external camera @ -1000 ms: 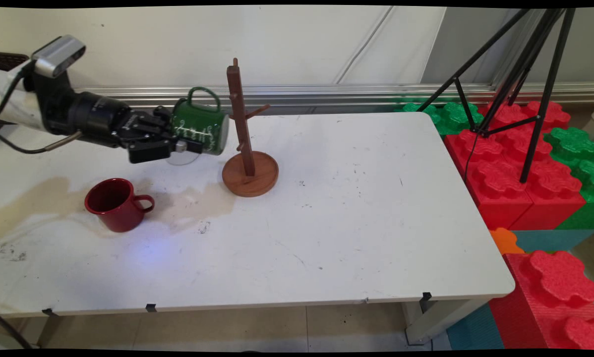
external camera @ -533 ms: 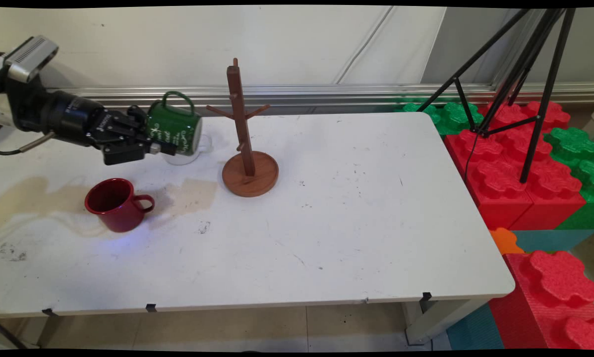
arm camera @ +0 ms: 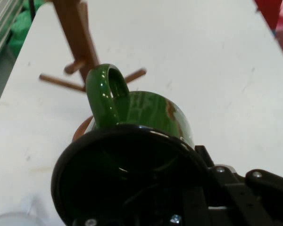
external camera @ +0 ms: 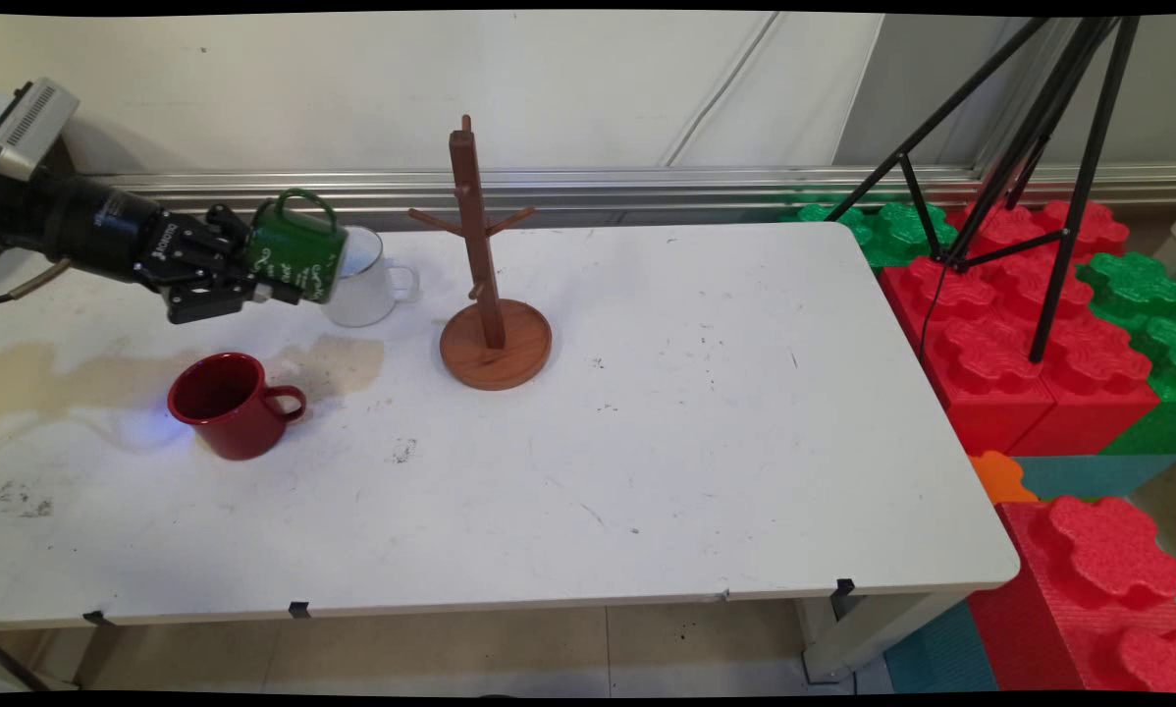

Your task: Place the picked object on the table

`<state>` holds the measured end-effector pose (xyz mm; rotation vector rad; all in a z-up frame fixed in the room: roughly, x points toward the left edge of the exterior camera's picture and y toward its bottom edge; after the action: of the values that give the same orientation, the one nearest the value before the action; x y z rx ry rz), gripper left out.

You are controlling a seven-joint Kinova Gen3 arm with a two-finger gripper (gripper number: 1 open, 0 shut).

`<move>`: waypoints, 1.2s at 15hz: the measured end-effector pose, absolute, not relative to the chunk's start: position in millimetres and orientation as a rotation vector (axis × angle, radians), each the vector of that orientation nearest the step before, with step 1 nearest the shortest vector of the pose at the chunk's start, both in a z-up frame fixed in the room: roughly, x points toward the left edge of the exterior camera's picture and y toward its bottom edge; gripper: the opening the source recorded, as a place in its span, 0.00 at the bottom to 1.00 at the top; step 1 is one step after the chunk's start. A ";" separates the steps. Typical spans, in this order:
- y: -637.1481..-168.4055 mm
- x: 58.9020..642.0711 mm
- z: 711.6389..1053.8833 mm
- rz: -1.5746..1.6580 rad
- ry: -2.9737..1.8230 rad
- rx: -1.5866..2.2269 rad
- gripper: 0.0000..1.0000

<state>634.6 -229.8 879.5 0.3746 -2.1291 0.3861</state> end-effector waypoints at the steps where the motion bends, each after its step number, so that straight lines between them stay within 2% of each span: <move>1: -229.4 639.2 879.2 0.398 -2.147 0.371 0.00; 18: -224.1 705.1 866.0 0.583 -2.479 0.241 0.00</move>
<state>705.1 -224.1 866.0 0.2409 -2.4789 0.5827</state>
